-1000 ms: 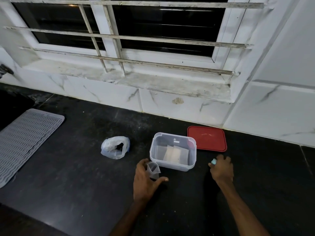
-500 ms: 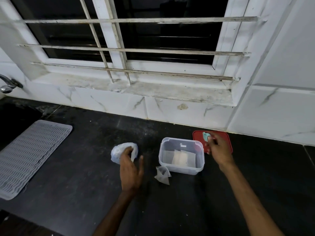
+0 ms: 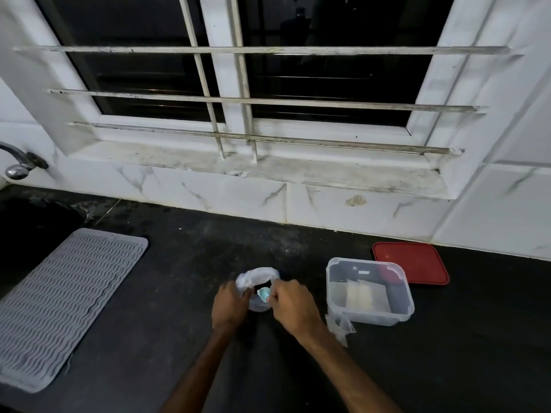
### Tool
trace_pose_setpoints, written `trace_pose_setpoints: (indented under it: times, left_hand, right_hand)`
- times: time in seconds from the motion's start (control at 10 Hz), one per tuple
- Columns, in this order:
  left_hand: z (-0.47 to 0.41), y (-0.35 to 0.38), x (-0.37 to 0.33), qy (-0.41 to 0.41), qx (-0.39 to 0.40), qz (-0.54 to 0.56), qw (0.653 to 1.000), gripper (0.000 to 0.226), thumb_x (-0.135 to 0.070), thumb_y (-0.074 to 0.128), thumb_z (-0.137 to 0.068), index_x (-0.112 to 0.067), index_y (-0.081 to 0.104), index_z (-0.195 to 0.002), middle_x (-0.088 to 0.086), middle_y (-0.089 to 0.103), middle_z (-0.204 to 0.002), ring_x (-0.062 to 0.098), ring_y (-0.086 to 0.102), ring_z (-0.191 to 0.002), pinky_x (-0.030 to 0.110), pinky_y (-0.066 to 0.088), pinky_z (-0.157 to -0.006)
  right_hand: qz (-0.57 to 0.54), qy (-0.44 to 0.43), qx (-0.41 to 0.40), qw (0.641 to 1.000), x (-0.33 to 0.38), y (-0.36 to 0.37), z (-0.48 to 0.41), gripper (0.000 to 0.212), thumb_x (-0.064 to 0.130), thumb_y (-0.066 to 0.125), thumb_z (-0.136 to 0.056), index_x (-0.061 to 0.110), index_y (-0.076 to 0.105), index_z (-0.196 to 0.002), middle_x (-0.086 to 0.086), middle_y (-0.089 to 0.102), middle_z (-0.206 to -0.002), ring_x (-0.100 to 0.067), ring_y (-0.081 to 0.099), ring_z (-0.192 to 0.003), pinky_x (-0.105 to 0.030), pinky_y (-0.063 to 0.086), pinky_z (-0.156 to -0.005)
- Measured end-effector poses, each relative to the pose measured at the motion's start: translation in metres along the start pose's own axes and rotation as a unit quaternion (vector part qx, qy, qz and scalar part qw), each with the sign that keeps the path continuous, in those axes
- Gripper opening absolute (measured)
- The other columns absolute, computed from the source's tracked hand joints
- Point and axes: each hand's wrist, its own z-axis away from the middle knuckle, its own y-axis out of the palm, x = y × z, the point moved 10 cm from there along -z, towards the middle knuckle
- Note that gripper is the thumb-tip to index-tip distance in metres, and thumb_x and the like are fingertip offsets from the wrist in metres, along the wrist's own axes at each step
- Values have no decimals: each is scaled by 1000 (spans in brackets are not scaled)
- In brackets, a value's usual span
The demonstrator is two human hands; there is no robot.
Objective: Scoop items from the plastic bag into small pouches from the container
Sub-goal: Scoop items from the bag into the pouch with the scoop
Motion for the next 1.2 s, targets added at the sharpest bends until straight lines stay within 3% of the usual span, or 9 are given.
trace_pose_setpoints:
  times: [0.4,0.5,0.6,0.7,0.8,0.9,1.0,1.1,1.2]
  left_hand:
    - [-38,4,13,-24,139,8,990,27,-32,63,-89,-9,69,-102,9,73,-99,23,70,-89,38,58,-80]
    - [-36,4,27,-96,101,147,979,33,-34,60,-92,-7,58,-110,11,67,-103,24,67,-89,46,60,-77]
    - [-24,22,37,-225,102,316,916,38,-34,59,-94,-8,42,-114,6,58,-100,25,62,-95,47,59,-80]
    - [-23,30,31,-220,133,284,924,40,-32,55,-98,-3,54,-125,14,65,-116,30,64,-104,42,56,-91]
    - [-40,51,48,-209,119,345,907,32,-23,55,-97,1,62,-117,21,68,-115,35,66,-104,49,54,-94]
    - [-45,55,60,-222,92,361,901,26,-17,59,-96,4,67,-107,20,71,-99,32,68,-90,49,58,-83]
    - [-38,45,47,-215,99,360,902,12,-10,56,-96,-2,61,-103,12,66,-96,27,63,-88,44,57,-86]
    - [-33,52,26,-192,170,336,906,10,-8,54,-97,-7,58,-107,14,62,-103,28,63,-93,40,53,-87]
    - [-35,52,16,-199,166,379,888,7,-4,58,-94,-2,63,-89,20,64,-91,34,63,-86,45,54,-80]
  right_hand:
    - [187,23,84,978,17,49,-54,26,8,45,-100,8,55,-124,-12,66,-118,-27,66,-107,-37,55,-88]
    - [160,51,77,983,17,48,-57,27,7,43,-100,6,57,-123,-13,65,-121,-28,64,-111,-35,51,-89]
    - [96,79,79,989,12,49,-53,31,10,34,-102,3,58,-122,-16,62,-123,-32,58,-114,-33,44,-86]
    - [82,108,105,985,-2,57,-61,30,14,40,-102,3,57,-124,-16,60,-127,-32,56,-118,-37,44,-93]
    - [45,186,135,972,-31,79,-70,35,29,59,-95,10,60,-125,-8,61,-130,-23,58,-120,-31,46,-98]
    - [-8,188,56,980,-30,70,-64,20,26,60,-94,12,69,-105,-6,70,-109,-19,66,-103,-29,53,-87]
    - [-82,177,2,981,-37,64,-59,13,22,62,-92,18,65,-79,-3,72,-90,-15,68,-86,-30,57,-77]
    - [-140,192,11,971,-50,64,-55,25,22,63,-92,20,59,-67,4,64,-70,-4,59,-63,-17,48,-57]
    - [-172,210,29,962,-61,69,-52,29,22,61,-92,22,60,-63,6,59,-65,-4,54,-57,-16,44,-54]
